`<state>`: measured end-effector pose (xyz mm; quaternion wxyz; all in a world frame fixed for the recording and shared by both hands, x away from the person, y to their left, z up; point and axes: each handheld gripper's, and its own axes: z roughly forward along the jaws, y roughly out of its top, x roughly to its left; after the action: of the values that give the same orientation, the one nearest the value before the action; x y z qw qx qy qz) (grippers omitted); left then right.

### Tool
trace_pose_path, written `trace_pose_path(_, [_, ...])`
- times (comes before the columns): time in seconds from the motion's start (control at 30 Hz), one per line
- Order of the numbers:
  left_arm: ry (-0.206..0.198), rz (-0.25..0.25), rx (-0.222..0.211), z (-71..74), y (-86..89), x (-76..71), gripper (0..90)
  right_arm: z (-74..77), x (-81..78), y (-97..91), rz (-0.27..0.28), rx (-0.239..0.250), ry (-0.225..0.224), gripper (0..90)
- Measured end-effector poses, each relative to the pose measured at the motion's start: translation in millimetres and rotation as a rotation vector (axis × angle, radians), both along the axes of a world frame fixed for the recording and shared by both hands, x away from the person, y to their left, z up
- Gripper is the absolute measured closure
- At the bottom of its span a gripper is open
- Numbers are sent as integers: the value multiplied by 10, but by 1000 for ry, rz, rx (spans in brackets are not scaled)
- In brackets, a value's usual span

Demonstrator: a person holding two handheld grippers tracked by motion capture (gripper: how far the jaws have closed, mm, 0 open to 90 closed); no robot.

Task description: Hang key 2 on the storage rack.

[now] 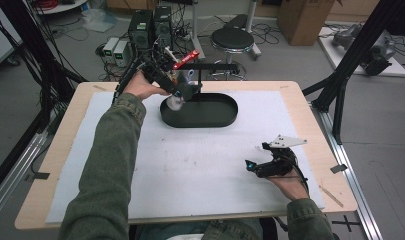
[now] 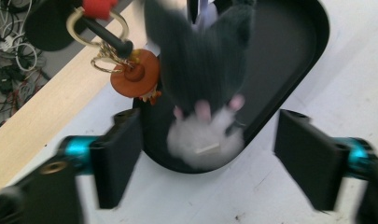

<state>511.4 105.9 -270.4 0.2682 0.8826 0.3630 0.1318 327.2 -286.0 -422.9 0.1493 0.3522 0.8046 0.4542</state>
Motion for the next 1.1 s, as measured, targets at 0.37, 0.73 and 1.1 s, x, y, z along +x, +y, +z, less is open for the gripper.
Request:
trace_pose_path(0.37, [70,-61,-159,-93,284,-127,34,-2,4,16,4,4,1,5])
trace_pose_path(0.73, [17,-43,-242,-350,522,-411,21,21,1,1,3,28,-15,5])
trace_pose_path(1.1, [-51,-4,-306,-424,779,-604,17,20,9,-7,1,32,-9,5])
